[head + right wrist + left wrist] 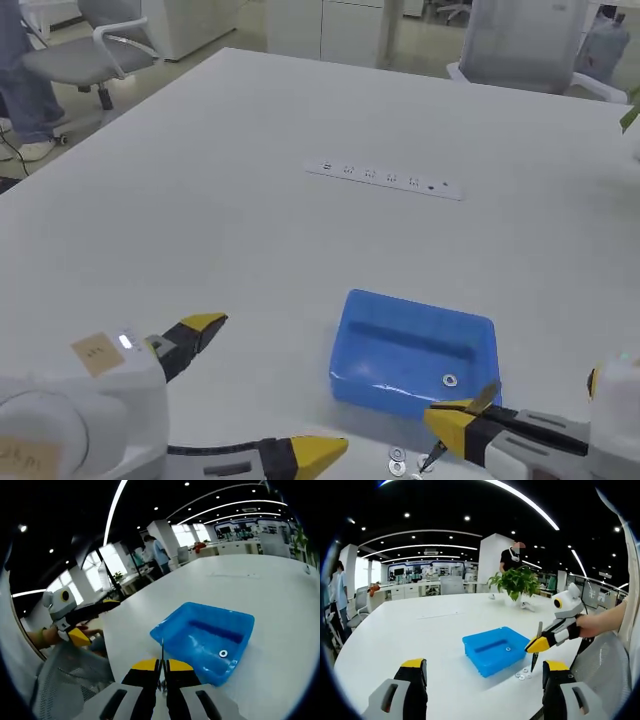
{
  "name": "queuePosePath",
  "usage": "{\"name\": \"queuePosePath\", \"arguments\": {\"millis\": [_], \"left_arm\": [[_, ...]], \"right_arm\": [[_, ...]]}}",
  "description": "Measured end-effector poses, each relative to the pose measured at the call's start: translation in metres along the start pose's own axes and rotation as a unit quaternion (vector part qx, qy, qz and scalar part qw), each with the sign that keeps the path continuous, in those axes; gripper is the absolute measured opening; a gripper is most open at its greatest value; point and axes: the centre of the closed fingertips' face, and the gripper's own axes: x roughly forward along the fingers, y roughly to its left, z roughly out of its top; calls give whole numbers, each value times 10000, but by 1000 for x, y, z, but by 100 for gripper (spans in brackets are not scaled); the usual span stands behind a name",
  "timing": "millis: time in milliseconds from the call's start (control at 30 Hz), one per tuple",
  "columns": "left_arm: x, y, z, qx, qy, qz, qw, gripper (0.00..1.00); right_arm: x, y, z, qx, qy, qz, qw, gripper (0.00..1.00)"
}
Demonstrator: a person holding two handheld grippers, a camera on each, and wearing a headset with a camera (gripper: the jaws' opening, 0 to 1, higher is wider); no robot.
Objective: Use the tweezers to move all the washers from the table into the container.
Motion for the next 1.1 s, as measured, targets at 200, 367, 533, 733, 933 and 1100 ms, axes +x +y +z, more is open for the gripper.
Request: {"name": "queuePosePath", "arguments": {"millis": [200, 367, 533, 733, 933, 1100], "left_arm": [[0, 0, -1, -29, 19, -23, 10000, 98], [0, 0, -1, -71, 15, -24, 10000, 98], [1, 0, -1, -89, 16, -46, 9999, 98], [1, -1, -2, -74, 42, -68, 9999, 98], [1, -2, -2, -82, 46, -80, 9999, 98], [1, -2, -2, -81, 36, -92, 9999, 98]], "right_arm": [[6, 1, -10, 84, 98, 7, 9999, 2], [7, 0, -12, 17, 96, -41, 9999, 2], [9, 2, -14, -87, 151, -38, 9998, 2], [11, 19, -16, -1088, 362, 111, 9933, 3], [13, 29, -26, -2079, 732, 127, 9753, 4], [15, 34, -48, -3143, 1250, 151, 9410, 4]]}}
